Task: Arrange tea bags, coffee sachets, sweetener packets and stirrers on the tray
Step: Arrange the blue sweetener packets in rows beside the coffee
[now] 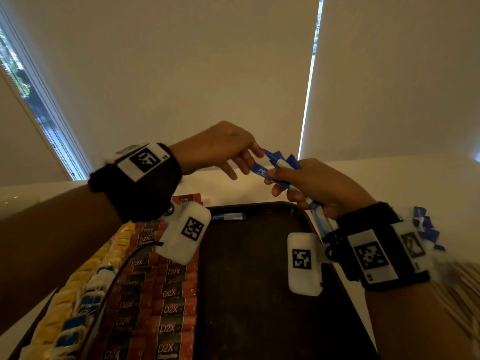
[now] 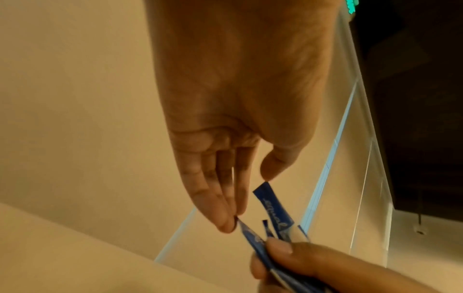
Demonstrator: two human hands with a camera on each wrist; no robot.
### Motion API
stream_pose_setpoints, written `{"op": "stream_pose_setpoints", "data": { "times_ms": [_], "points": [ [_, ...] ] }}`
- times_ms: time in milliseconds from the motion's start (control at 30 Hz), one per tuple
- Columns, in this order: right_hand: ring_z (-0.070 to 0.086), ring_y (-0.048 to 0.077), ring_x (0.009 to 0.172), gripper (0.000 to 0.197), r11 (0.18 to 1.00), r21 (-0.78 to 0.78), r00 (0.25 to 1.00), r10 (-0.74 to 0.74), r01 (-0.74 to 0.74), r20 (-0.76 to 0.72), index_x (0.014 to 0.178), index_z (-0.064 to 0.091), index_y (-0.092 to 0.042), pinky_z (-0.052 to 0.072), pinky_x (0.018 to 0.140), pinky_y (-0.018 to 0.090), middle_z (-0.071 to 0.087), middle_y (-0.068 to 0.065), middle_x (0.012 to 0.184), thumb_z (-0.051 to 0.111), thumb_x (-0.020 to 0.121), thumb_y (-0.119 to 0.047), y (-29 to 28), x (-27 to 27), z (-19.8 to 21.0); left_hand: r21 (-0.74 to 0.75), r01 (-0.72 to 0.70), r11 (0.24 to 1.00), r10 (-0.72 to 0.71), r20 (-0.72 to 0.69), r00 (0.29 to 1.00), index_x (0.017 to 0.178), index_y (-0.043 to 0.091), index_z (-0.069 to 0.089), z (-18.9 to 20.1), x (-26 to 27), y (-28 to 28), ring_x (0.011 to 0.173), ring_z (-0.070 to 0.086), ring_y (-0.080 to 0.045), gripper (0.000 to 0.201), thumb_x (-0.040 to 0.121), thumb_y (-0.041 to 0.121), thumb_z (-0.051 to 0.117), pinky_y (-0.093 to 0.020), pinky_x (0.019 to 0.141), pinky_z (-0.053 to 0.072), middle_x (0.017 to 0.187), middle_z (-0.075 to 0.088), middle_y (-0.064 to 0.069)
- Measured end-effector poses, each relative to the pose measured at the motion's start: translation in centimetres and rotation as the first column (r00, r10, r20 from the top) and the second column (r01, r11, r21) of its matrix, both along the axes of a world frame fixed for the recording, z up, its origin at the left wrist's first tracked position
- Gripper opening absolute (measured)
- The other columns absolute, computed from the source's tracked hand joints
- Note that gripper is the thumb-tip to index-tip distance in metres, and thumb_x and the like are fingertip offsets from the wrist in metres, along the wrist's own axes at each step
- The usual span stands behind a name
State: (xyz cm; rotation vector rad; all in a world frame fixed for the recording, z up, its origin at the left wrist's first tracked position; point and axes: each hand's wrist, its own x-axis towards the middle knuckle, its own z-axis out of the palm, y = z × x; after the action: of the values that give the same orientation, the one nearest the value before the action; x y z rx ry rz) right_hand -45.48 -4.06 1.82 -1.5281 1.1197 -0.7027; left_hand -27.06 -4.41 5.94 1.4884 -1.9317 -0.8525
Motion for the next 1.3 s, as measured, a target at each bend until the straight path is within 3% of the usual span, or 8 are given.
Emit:
{"op": "stream_pose_setpoints", "data": {
  "times_ms": [167,500,633,733,833,933,1067,1300],
  "points": [
    [0.038,0.002,0.037,0.018,1.0,-0.007,1.0,0.026,-0.025,0.017,0.091,0.065,-0.013,0.029,0.036,0.013,0.064,-0.002,0.066,0.058,0.091,-0.03,0.1,0.3,-0.1,0.071,0.088,0.994,-0.082,-0.085,0.993,0.104,0.003,0.068,-0.6,0.7,1.2,0.079,0.067,-0.011,0.024,0.084,0.015,0.065,-0.02,0.069,0.055,0.095,0.07,-0.006],
    [0.039,0.003,0.038,0.013,0.999,0.0,0.996,-0.039,0.039,0.086,0.09,0.066,-0.01,0.03,0.035,0.013,0.068,-0.002,0.066,0.066,0.085,-0.022,-0.2,-1.1,0.1,0.121,-0.032,0.992,0.058,-0.222,0.973,0.091,0.003,0.066,-0.8,2.8,1.8,0.07,0.067,-0.014,0.01,0.081,0.003,0.066,-0.026,0.07,0.059,0.082,0.069,-0.011],
    [0.039,0.003,0.037,0.014,0.997,-0.014,0.997,-0.07,0.071,0.04,0.091,0.066,-0.01,0.031,0.035,0.012,0.067,-0.003,0.064,0.066,0.085,-0.023,-0.2,-0.6,-0.1,-0.127,-0.018,0.992,0.031,0.106,0.994,0.093,0.012,0.067,-1.3,1.4,2.3,0.084,0.065,-0.013,0.02,0.077,0.022,0.074,-0.027,0.076,0.057,0.093,0.069,-0.003],
    [0.041,0.002,0.037,0.014,0.997,-0.025,0.997,-0.078,0.079,0.021,0.092,0.065,-0.011,0.032,0.036,0.012,0.067,-0.002,0.066,0.065,0.086,-0.024,-0.3,-0.4,-0.1,-0.36,0.095,0.928,0.068,0.413,0.908,0.097,0.019,0.067,-1.6,0.4,2.3,0.09,0.056,-0.01,0.025,0.077,0.034,0.073,-0.024,0.076,0.046,0.098,0.062,0.006],
    [0.041,0.002,0.036,0.017,0.996,-0.039,0.997,-0.075,0.074,-0.004,0.095,0.065,-0.01,0.032,0.037,0.011,0.067,-0.001,0.069,0.065,0.086,-0.025,-0.3,-0.5,-0.2,-0.411,0.179,0.894,0.082,0.543,0.836,0.097,0.021,0.067,-1.9,0.1,1.8,0.089,0.048,-0.011,0.024,0.08,0.038,0.069,-0.027,0.074,0.041,0.096,0.057,0.007],
    [0.041,0.002,0.035,0.017,0.995,-0.038,0.995,-0.096,0.095,-0.027,0.096,0.065,-0.009,0.032,0.036,0.011,0.067,0.001,0.07,0.064,0.087,-0.024,-0.5,-0.7,-0.3,-0.396,0.183,0.9,0.086,0.571,0.816,0.094,0.021,0.066,-2.2,0.2,1.2,0.078,0.043,-0.005,0.021,0.081,0.037,0.068,-0.02,0.066,0.034,0.088,0.053,0.011],
    [0.04,0.002,0.033,0.016,0.99,-0.04,0.99,-0.139,0.138,-0.015,0.092,0.067,-0.008,0.031,0.035,0.01,0.064,0.003,0.068,0.061,0.089,-0.022,-0.8,-1.5,-0.3,-0.225,0.142,0.964,0.025,0.608,0.794,0.091,0.013,0.068,-3.4,0.6,0.5,0.079,0.054,-0.01,0.02,0.081,0.03,0.071,-0.019,0.067,0.041,0.083,0.058,0.007],
    [0.039,0.003,0.034,0.017,0.99,-0.017,0.99,-0.139,0.14,0.038,0.086,0.068,-0.008,0.031,0.034,0.011,0.063,0.001,0.063,0.062,0.089,-0.024,-0.8,-2.0,0.0,0.056,0.116,0.992,-0.107,0.856,0.506,0.098,0.006,0.068,-7.2,-0.3,-0.3,0.084,0.058,-0.02,0.022,0.082,0.021,0.069,-0.024,0.066,0.042,0.096,0.064,-0.006]
  ]
}}
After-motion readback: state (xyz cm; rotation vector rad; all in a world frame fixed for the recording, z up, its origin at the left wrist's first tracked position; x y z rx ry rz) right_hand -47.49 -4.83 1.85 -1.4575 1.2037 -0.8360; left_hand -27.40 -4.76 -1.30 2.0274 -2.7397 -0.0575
